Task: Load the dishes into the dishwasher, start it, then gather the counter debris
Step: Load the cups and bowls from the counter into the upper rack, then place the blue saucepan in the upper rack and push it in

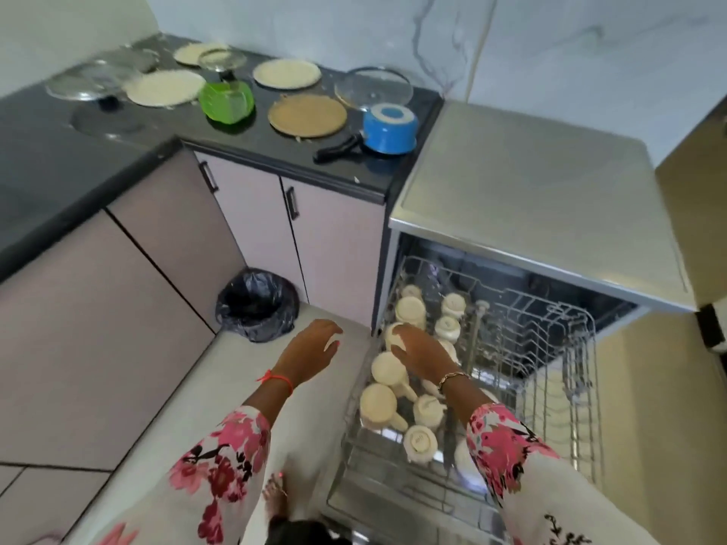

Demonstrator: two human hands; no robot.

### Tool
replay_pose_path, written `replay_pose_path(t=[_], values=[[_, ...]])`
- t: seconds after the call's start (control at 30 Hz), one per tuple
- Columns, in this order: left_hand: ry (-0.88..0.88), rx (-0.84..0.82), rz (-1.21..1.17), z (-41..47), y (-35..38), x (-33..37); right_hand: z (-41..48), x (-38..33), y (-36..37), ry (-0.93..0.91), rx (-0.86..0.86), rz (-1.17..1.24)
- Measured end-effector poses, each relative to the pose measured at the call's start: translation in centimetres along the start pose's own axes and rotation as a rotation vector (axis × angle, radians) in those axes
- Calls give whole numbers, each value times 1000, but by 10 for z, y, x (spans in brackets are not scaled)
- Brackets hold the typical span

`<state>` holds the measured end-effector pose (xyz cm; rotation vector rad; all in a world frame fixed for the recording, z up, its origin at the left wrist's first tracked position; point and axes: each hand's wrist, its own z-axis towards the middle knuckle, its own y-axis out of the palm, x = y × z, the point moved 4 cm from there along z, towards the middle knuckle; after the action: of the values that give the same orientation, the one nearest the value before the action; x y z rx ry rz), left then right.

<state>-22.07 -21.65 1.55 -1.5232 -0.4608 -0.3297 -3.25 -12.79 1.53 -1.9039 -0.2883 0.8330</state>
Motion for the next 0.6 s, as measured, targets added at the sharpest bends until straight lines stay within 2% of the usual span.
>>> replay_pose_path(t=[0.13, 0.23, 0.33, 0.47, 0.6], values=[[37, 98, -6, 39, -64, -57, 68, -60, -26, -17, 120, 90], [97, 70, 10, 71, -107, -104, 126, -94, -40, 67, 228, 208], [84, 80, 11, 101, -149, -142, 171, -118, -53, 157, 318, 274], [130, 95, 29, 142, -190, -172, 207, -146, -83, 211, 455, 331], [163, 122, 16, 194, -214, -186, 250, -145, -114, 248, 599, 401]])
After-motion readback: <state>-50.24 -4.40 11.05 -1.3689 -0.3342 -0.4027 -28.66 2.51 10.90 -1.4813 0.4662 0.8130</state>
